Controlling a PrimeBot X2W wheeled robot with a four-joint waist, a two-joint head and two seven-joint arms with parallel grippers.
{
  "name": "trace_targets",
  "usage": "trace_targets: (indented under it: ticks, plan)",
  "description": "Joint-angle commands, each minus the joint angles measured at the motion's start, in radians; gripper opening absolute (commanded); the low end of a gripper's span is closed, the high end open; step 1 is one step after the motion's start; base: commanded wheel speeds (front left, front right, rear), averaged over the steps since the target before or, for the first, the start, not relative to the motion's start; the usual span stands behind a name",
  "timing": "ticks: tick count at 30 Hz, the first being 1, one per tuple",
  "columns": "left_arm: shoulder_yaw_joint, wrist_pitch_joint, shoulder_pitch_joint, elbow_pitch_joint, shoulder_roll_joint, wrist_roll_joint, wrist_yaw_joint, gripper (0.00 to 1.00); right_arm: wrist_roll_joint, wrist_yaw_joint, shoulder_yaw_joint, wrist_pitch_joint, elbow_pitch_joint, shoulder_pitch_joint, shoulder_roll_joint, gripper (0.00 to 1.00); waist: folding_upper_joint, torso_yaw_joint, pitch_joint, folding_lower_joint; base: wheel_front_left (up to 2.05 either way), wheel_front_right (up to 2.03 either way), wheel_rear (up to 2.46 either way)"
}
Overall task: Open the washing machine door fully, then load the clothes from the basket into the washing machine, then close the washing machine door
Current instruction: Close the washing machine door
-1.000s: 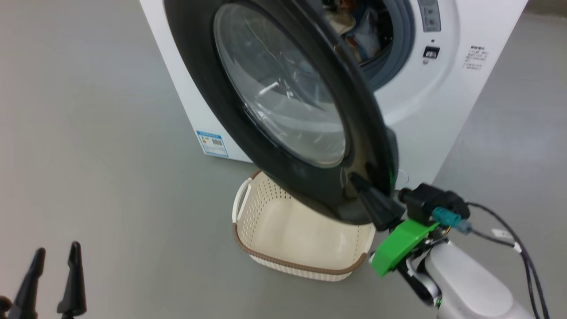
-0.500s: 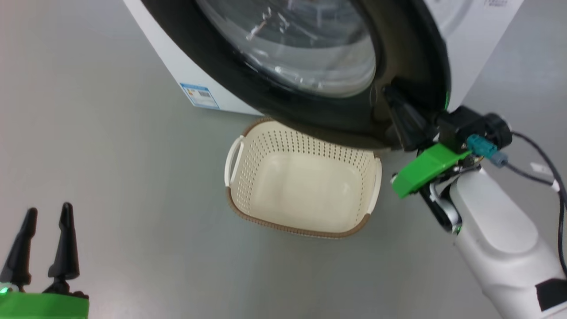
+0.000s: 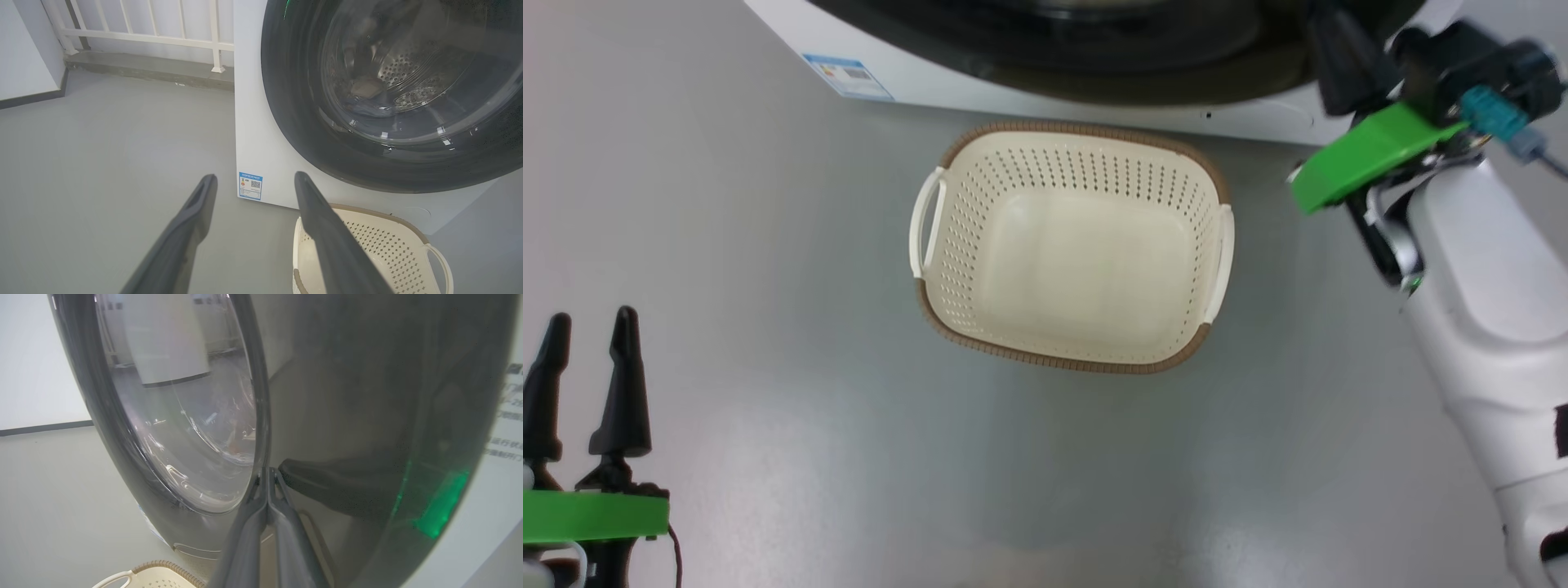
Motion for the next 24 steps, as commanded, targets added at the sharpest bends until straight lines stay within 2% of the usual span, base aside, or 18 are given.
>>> trace_targets:
  ticks: [1,13,24]
  plan:
    - [0.040,-0.007,-0.026,-0.025,0.049,-0.006,-0.003,1.00,-0.012,-0.001,-0.009,-0.005,-0.015,-0.028,0.004,0.00,0.0000,-0.007,0.046,-0.0002,0.00,0.00,0.00]
    - [0.035,-0.007,-0.056,-0.022,0.053,-0.019,-0.003,1.00,-0.052,-0.001,-0.044,-0.003,0.001,-0.194,-0.009,0.00,0.0000,-0.002,0.096,-0.0002,0.00,0.00,0.00]
    - [0.031,-0.007,-0.055,-0.019,0.051,-0.017,-0.003,1.00,-0.059,-0.001,-0.042,-0.006,0.017,-0.176,0.011,0.00,0.0000,-0.016,0.069,-0.0002,0.00,0.00,0.00]
